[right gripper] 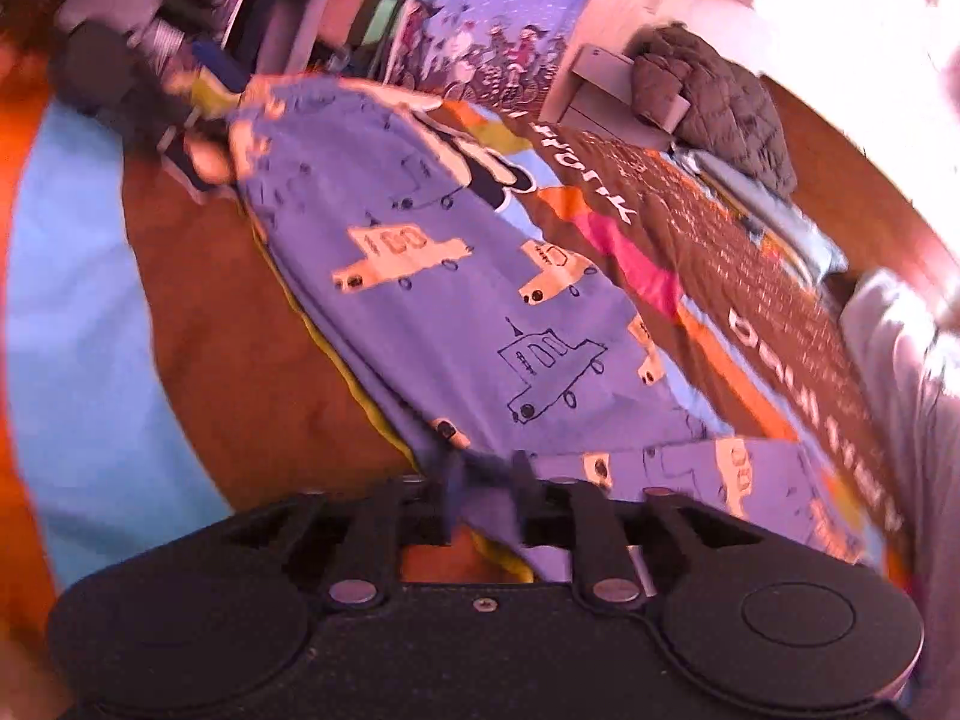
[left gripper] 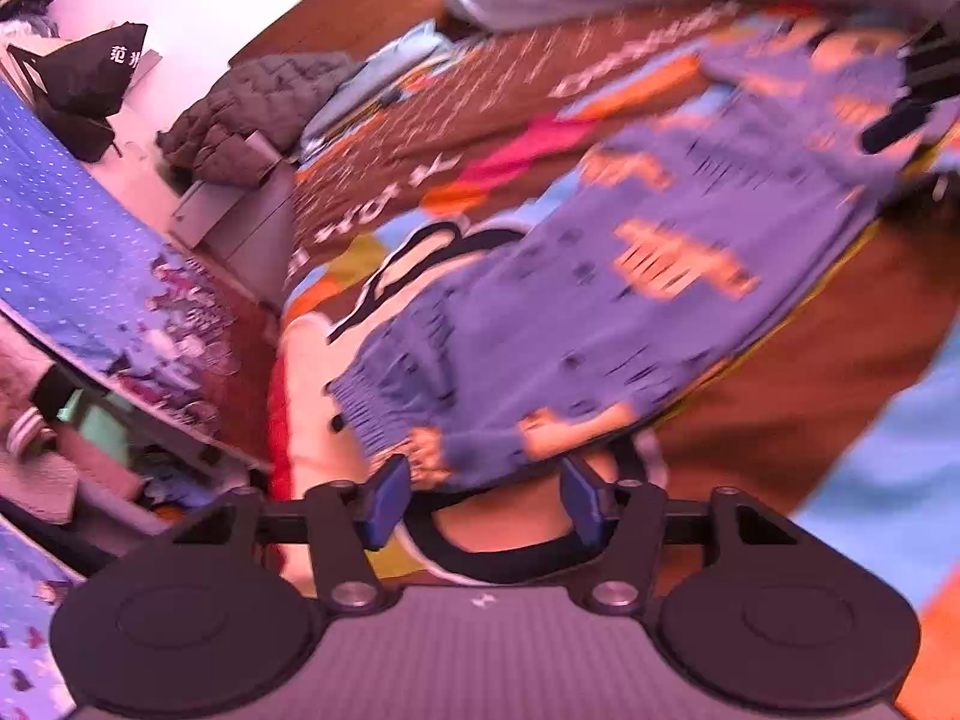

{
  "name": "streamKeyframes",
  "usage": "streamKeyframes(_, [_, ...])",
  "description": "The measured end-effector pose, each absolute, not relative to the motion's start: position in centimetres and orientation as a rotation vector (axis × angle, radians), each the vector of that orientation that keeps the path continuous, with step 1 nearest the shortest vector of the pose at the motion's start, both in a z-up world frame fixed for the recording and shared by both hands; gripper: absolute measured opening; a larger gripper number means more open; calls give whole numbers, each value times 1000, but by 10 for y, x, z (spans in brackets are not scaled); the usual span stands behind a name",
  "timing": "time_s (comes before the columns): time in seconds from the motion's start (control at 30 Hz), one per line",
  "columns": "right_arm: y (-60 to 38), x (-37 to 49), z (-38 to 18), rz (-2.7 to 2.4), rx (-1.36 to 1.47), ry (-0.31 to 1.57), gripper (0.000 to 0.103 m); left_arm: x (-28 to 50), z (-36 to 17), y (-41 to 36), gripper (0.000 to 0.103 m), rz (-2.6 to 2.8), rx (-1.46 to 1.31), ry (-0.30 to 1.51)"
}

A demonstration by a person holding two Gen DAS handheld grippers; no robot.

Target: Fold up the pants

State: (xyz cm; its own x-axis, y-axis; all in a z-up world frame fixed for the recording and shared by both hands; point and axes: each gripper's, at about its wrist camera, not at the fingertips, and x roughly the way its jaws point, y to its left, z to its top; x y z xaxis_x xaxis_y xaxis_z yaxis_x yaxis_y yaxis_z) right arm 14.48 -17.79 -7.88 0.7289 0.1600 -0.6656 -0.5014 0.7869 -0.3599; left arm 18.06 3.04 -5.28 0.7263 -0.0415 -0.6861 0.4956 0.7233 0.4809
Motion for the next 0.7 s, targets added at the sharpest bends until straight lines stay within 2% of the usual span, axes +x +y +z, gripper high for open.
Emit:
streamKeyframes(0.03, [-183,143,-74,378,-517,665,50,179,-50,29,67,-335,688,706])
streamKeyframes(0.07, [-187,143,-69,370,-481,668,62,178,-47,27,69,-338,661,708])
streamKeyframes(0.13, [-197,140,-62,341,-394,662,69,182,-43,19,73,-339,583,712])
streamKeyframes(0.2, [-207,139,-58,279,-318,652,86,192,-42,8,88,-306,503,722])
streamKeyframes(0.27, [-214,143,-58,208,-263,647,95,206,-47,1,89,-239,441,760])
streamKeyframes(0.33, [-218,151,-56,169,-212,642,96,223,-57,-6,89,-195,391,845])
streamKeyframes(0.4, [-218,163,-51,143,-179,617,102,229,-70,-9,90,-149,392,909])
streamKeyframes(0.47, [-214,179,-54,116,-178,631,102,225,-75,-6,92,-135,385,898])
streamKeyframes(0.6, [-222,199,-73,150,-94,826,102,219,-71,5,94,-139,366,915])
streamKeyframes(0.7, [-247,168,-68,158,-19,805,102,210,-62,1,95,-208,333,913])
